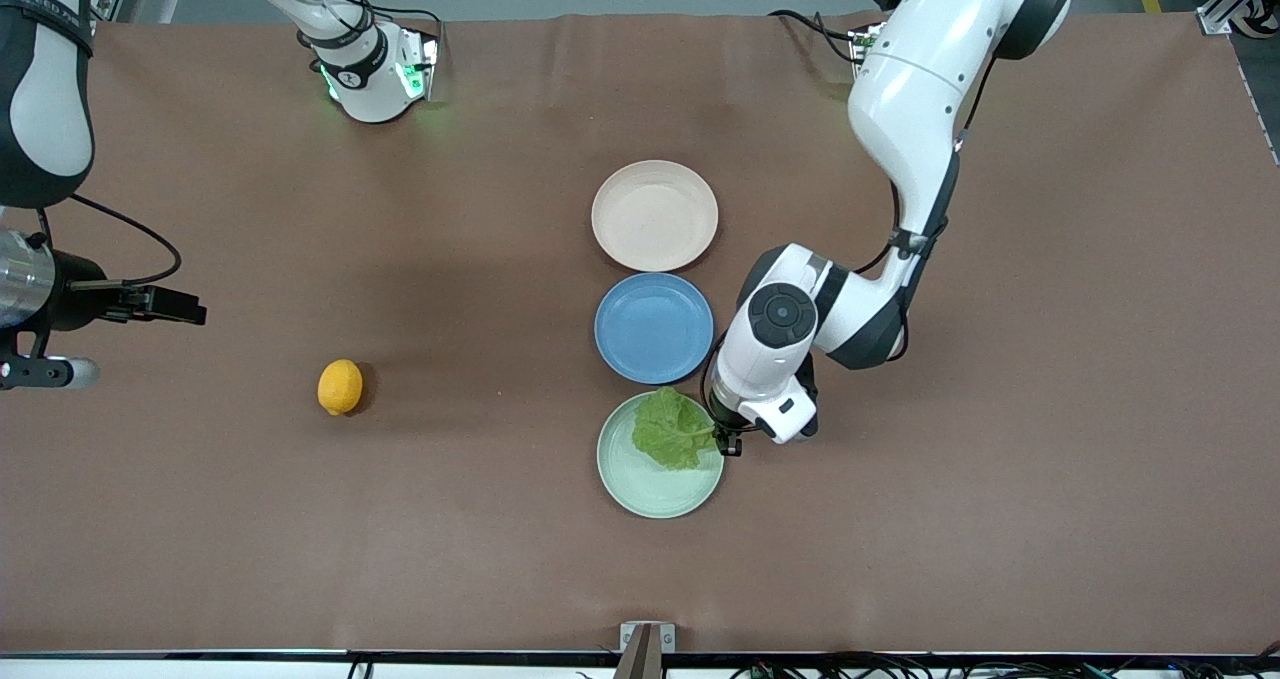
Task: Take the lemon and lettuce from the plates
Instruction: 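Lift the lettuce with the left gripper and carry it off the plate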
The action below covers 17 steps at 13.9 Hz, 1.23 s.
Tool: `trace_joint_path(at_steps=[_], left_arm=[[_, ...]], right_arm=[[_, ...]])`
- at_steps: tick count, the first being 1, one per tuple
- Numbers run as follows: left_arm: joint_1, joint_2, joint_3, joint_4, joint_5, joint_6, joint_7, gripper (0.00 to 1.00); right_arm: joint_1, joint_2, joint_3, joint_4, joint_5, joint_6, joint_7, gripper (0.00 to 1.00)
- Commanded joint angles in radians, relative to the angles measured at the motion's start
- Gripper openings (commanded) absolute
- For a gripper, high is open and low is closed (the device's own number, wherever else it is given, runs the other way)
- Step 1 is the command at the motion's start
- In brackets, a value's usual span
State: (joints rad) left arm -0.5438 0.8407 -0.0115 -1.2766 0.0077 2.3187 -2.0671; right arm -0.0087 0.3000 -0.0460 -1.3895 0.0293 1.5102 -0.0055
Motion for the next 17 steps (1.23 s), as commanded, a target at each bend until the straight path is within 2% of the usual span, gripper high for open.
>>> trace_joint_path(at_steps=[1,2,4,6,9,13,15,17], left_arm=[[0.027,-0.103,-0.01,-0.03,0.006,-0.134,0.013,0.07],[0.053,-0.151,-0.03,-0.071,0.006,-0.169,0.063,0.07],[0.17,-0.272,-0.112,-0.206,0.008,-0.189,0.233,0.07],[0.318,-0.401,-0.198,-0.393,0.009,-0.191,0.486,0.07],[0.499,-0.512,-0.274,-0.608,0.011,-0.183,0.897,0.09],[0.657,-0.522,-0.277,-0.748,0.02,-0.082,1.301,0.11],[0.705,-0.476,-0.275,-0.754,0.021,-0.018,1.439,0.14],[0.719,-0.413,-0.274,-0.75,0.046,0.095,1.479,0.15]], right_arm=[[-0.013,-0.03,0.014,0.008,0.012,-0.022,0.001,1.0],[-0.005,-0.048,0.014,-0.011,0.011,-0.022,0.002,1.0],[-0.005,-0.123,0.014,-0.103,0.011,0.001,0.009,1.0],[0.013,-0.197,0.014,-0.187,0.008,0.033,0.054,1.0],[0.023,-0.258,0.014,-0.247,0.006,0.044,0.076,1.0],[0.024,-0.332,0.014,-0.341,0.006,0.08,0.076,1.0],[0.026,-0.36,0.012,-0.371,0.006,0.096,0.076,1.0],[0.033,-0.386,0.011,-0.394,0.006,0.094,0.076,1.0]])
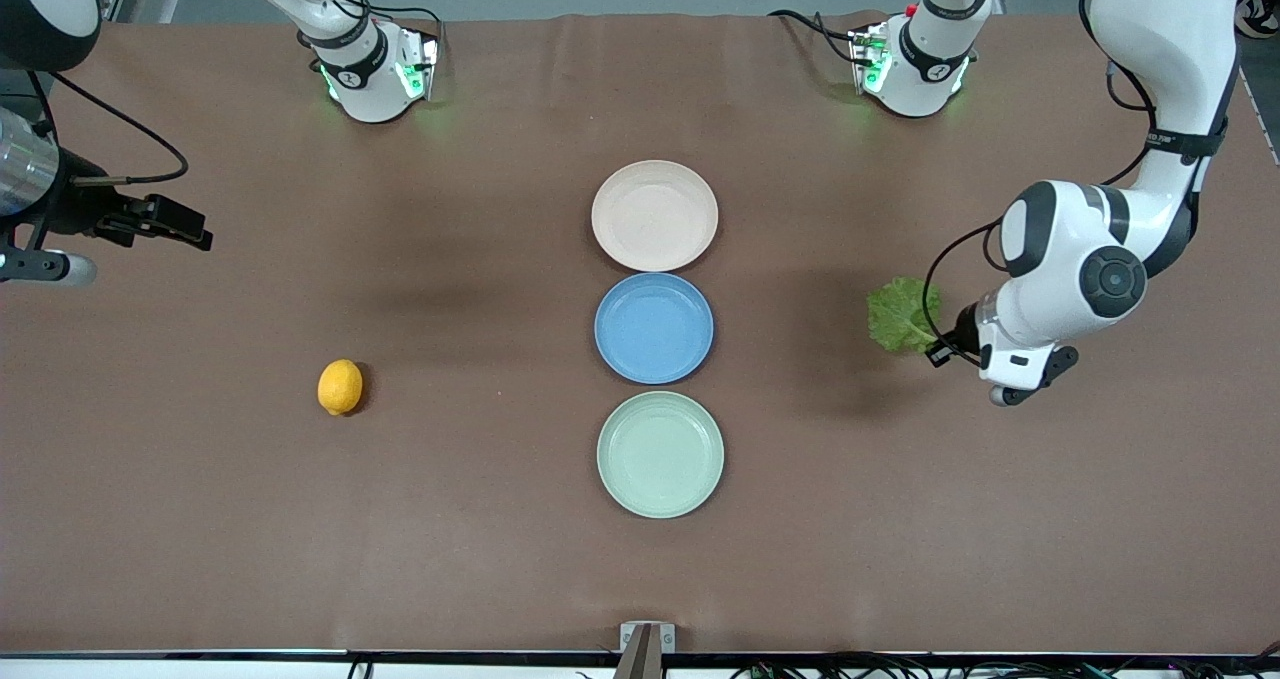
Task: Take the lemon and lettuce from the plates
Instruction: 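Lift the lettuce with the left gripper and carry it off the plate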
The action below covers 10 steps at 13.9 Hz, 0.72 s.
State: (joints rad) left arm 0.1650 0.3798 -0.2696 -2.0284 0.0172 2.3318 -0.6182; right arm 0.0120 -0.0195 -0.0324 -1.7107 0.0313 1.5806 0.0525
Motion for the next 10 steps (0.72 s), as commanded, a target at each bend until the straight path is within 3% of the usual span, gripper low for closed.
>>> trace_joint_path(at_steps=[1,3,5,7,8,10], left_arm=[[0.01,0.079,-0.016,0.008,0.046,0.127,0.031,0.16],[0.01,0.119,-0.016,0.01,0.07,0.202,0.031,0.16],[0.01,0.143,-0.016,0.014,0.075,0.236,0.029,0.3],[0.007,0.137,-0.016,0.019,0.075,0.236,0.025,0.81],[0.001,0.128,-0.017,0.019,0.075,0.23,0.023,0.95],[0.001,0.107,-0.02,0.02,0.075,0.216,0.018,1.0]], right_arm=[[0.013,-0.086,-0.004,-0.09,0.004,0.03,0.018,1.0],[0.013,-0.109,-0.006,-0.116,0.004,0.047,0.018,1.0],[0.014,-0.111,-0.006,-0.116,0.004,0.045,0.017,1.0],[0.008,-0.111,-0.006,-0.113,0.004,0.048,0.017,1.0],[0.008,-0.109,-0.006,-0.115,0.004,0.059,0.017,1.0],[0.008,-0.106,-0.004,-0.113,0.004,0.065,0.017,1.0]])
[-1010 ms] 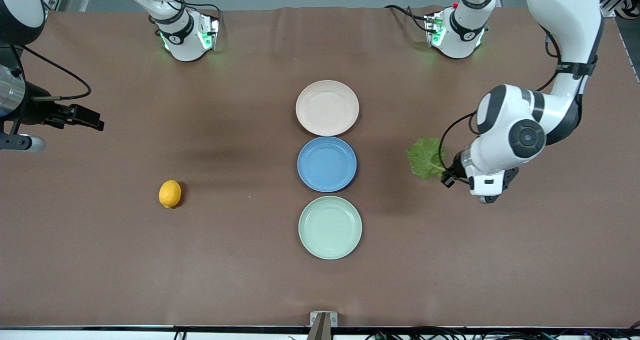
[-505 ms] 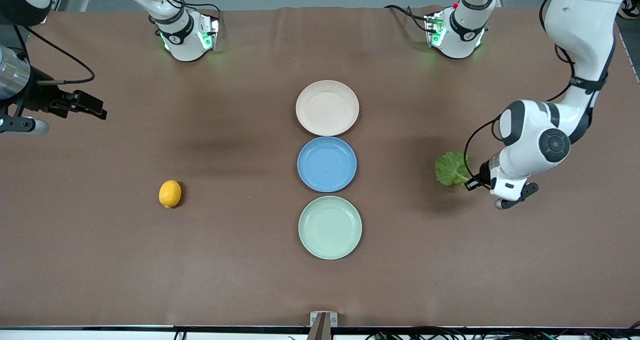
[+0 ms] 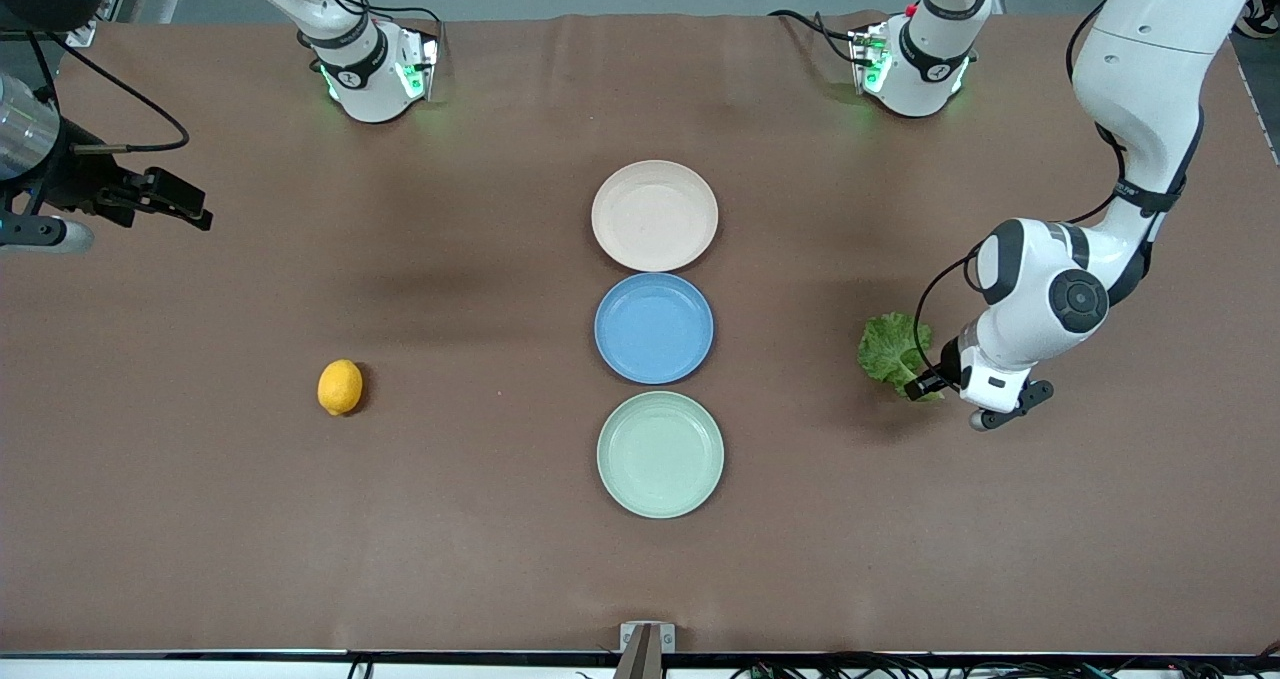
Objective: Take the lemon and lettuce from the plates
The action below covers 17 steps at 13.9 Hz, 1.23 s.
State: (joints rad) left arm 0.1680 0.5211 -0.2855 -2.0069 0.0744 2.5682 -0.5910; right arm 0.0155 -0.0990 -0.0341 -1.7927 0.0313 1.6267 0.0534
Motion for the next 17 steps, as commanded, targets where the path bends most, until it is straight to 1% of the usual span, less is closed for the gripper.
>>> trace_joint_path(at_steps=[1,3,5,6,8,9,12,14,15,17], left_arm=[[-0.002,-0.052,-0.009,0.0,0.018,-0.045,-0.01,1.0],[0.002,-0.084,-0.018,0.013,0.018,-0.072,-0.016,1.0],[0.007,-0.145,-0.017,0.013,0.018,-0.158,0.048,1.0],[0.024,-0.182,-0.017,0.014,0.016,-0.228,0.147,1.0],[0.086,-0.252,-0.018,0.022,0.007,-0.322,0.351,1.0],[0.108,-0.291,-0.018,0.025,0.002,-0.366,0.409,1.0],[0.143,-0.41,-0.018,0.037,-0.002,-0.479,0.508,1.0],[0.145,-0.45,-0.017,0.089,-0.05,-0.569,0.568,1.0],[0.145,-0.458,-0.014,0.135,-0.064,-0.627,0.58,1.0],[0.145,-0.46,-0.012,0.258,-0.067,-0.764,0.58,1.0]], right_arm=[[0.006,-0.027,-0.001,-0.03,0.004,0.019,0.016,1.0],[0.004,-0.024,-0.001,-0.024,0.004,0.033,0.008,1.0],[0.004,-0.012,-0.001,0.016,-0.004,0.035,0.003,1.0],[0.003,0.004,-0.001,0.033,-0.005,0.032,-0.001,1.0],[0.001,0.016,-0.001,0.053,-0.008,0.033,-0.007,1.0],[0.0,0.021,-0.003,0.058,-0.013,0.033,-0.024,1.0],[-0.015,0.028,-0.003,0.058,-0.037,0.035,-0.06,1.0],[-0.015,0.034,-0.003,0.058,-0.037,0.035,-0.056,1.0],[-0.017,0.035,-0.003,0.058,-0.037,0.036,-0.052,1.0],[-0.014,0.035,-0.003,0.056,-0.033,0.038,-0.044,1.0]])
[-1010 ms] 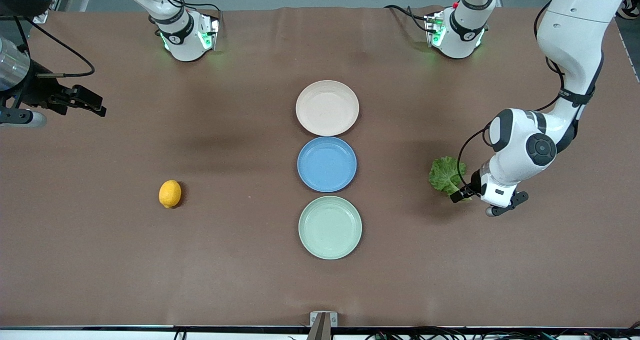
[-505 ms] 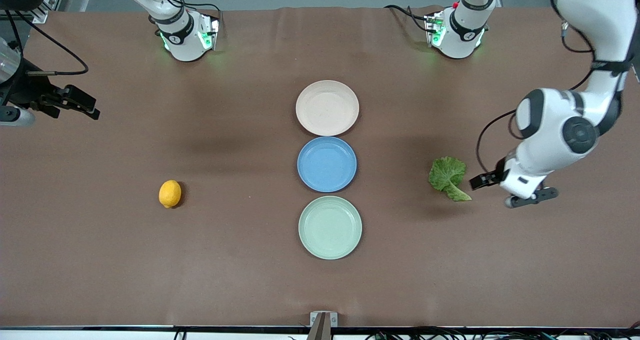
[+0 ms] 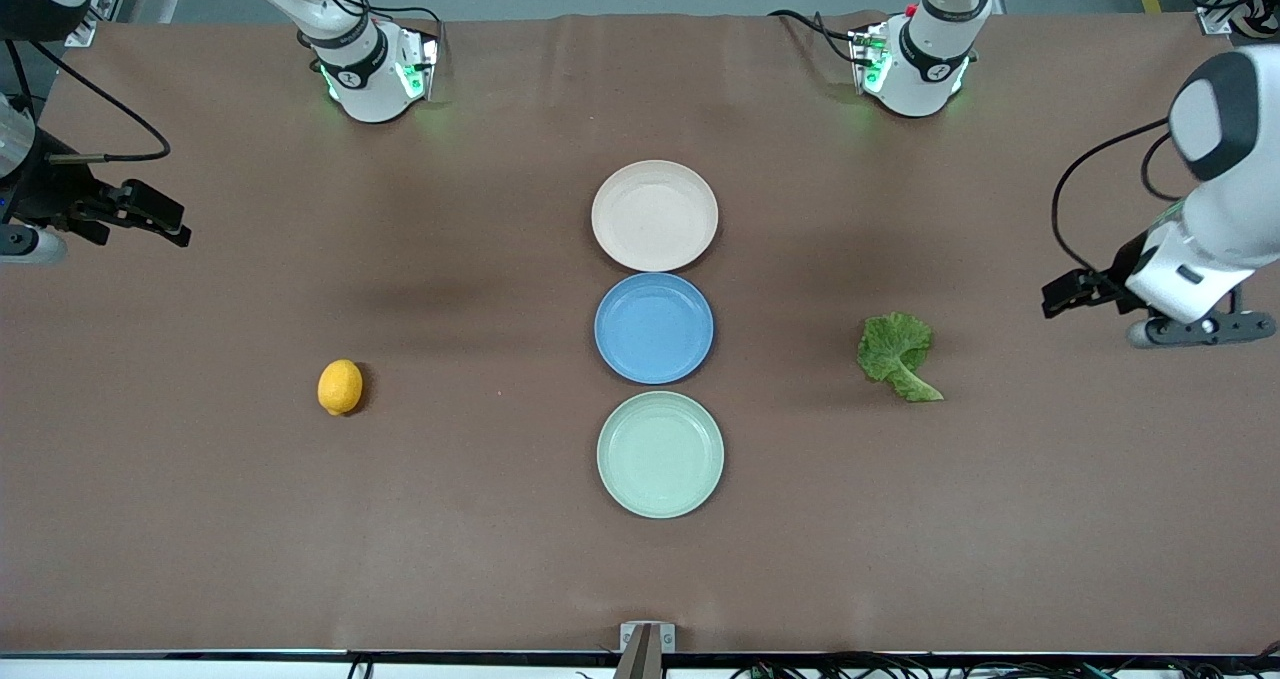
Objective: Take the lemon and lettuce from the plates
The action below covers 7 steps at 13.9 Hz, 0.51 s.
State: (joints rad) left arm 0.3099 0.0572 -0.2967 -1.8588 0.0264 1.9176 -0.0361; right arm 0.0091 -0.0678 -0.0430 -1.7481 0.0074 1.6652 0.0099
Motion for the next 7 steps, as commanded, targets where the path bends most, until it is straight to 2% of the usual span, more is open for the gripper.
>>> trace_joint_path(at_steps=[1,4,6,7], left_arm=[[0.003,0.004,-0.002,0.163,-0.022,-0.167,0.025,1.0],[0.003,-0.011,-0.002,0.256,-0.022,-0.281,0.027,1.0],[-0.009,-0.037,0.008,0.265,-0.04,-0.289,0.027,1.0],[-0.03,-0.042,0.039,0.268,-0.058,-0.289,0.027,1.0]], right_arm=[[-0.006,0.003,0.008,0.01,-0.009,-0.001,-0.001,1.0],[-0.005,0.002,0.008,0.009,-0.007,0.005,-0.001,1.0],[-0.002,-0.003,0.008,0.004,-0.009,0.004,-0.002,1.0],[0.0,-0.003,0.009,0.004,-0.009,0.004,-0.002,1.0]])
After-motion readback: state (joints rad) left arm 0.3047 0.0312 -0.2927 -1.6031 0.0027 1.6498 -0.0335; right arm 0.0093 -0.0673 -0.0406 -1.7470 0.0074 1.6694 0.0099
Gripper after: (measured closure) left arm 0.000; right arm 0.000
